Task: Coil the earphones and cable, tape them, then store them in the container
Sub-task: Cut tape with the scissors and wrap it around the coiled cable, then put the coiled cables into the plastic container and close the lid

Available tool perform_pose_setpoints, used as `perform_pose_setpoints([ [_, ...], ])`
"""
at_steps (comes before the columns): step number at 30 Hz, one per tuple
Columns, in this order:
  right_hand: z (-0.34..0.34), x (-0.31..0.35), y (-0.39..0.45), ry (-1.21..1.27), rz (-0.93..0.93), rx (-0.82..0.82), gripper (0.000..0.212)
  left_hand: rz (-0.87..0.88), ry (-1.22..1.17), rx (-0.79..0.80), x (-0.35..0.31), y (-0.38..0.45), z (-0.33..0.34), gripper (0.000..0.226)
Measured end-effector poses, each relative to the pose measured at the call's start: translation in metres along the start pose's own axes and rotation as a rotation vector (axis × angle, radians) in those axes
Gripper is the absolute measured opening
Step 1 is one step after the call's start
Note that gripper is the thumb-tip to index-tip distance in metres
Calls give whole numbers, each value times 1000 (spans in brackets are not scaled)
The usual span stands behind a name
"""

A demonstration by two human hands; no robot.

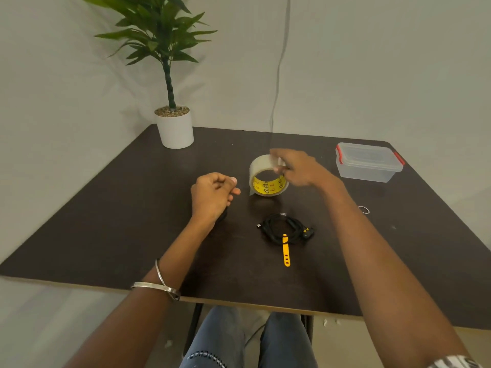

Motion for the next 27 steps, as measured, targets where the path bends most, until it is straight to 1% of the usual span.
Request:
perform_pose_setpoints([
  [2, -3, -8, -3, 121, 4, -13, 57, 5, -8, -7, 0, 2, -1, 13],
  [4, -3, -9, -16, 223, -32, -10, 65, 15, -20, -26, 0, 3, -1, 13],
  [6, -2, -11, -33, 253, -67, -45, 71, 26, -33, -37, 0, 3, 4, 13],
  [8, -4, -15, -53, 208, -111, -138, 74, 40, -43, -36, -2, 1, 11, 12],
  [11, -19, -36, -84, 134, -169, -370, 68, 66, -53, -10, -8, -1, 24, 13],
  [12, -25, -49, -95, 111, -138, -425, 66, 72, -58, 2, -10, -2, 28, 13],
  [15, -42, -93, -130, 23, 31, -539, 66, 79, -61, 40, -13, -5, 41, 14],
  [17, -46, -120, -154, -80, 128, -629, 67, 80, -77, 48, -14, -6, 48, 14],
  [18, -45, -134, -165, -137, 195, -643, 69, 81, -88, 59, -16, -7, 55, 14],
  [20, -35, -158, -179, -241, 319, -596, 73, 80, -92, 81, -17, -10, 66, 14],
  [22, -22, -175, -186, -301, 394, -533, 76, 81, -94, 107, -19, -13, 77, 14],
  [25, -6, -188, -194, -282, 450, -487, 73, 87, -92, 143, -21, -17, 92, 15],
  [27, -3, -193, -195, -224, 487, -498, 69, 88, -79, 167, -23, -17, 99, 15],
])
Point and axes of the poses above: each hand's wrist, its own y-axis towards the middle knuckle, its own z-axis out of the palm, x = y × z, the point moved 5 cm from there along y, towards the middle knuckle, and after that the axes turned 7 degrees about z, right-handed, at the moved point
